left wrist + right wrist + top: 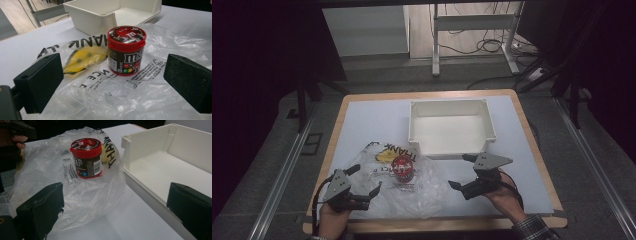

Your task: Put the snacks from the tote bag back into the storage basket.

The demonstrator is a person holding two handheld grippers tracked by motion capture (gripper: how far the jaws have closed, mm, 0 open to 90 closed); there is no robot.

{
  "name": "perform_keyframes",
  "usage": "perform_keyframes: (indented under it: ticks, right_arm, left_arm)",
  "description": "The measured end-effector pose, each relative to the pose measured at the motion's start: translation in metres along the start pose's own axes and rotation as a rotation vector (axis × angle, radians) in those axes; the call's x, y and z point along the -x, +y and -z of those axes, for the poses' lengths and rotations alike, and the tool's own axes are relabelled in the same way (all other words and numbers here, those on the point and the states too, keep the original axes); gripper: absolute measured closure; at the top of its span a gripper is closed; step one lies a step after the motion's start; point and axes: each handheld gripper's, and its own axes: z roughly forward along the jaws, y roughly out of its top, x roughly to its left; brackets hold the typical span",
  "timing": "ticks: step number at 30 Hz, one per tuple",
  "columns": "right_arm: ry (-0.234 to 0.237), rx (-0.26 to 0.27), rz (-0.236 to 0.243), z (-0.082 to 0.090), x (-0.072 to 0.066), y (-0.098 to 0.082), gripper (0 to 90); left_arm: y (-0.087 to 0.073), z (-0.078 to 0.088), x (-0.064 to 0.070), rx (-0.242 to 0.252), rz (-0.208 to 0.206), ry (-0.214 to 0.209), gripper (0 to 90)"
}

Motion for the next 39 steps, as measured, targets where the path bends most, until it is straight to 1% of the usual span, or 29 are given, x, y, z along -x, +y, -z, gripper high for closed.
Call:
perform_keyframes:
  ticks: [6, 15, 27, 32, 39]
  right_arm:
    - [0.016, -0.013, -0.007, -0.006, -0.001, 0.003, 1.6]
    - [0.031, -0.020, 0.006, -0.016, -0.002, 0.008, 1.6]
    - [0.048, -0.035, 0.007, -0.026, -0.001, 0.013, 1.6]
    - [0.058, -0.043, -0.001, -0.031, -0.002, 0.016, 1.6]
    - [0.060, -0.050, -0.006, -0.035, -0.002, 0.018, 1.6]
  left_arm:
    - [0.000, 0.000, 0.000, 0.001, 0.000, 0.000, 2.4]
    - [0.000, 0.000, 0.000, 0.002, -0.001, 0.000, 2.5]
    - [0.000, 0.000, 0.000, 0.001, -0.003, -0.001, 2.4]
    - [0.000, 0.000, 0.000, -0.001, -0.004, -0.001, 2.5]
    - [0.000, 0.000, 0.001, -0.001, -0.005, -0.002, 2.5]
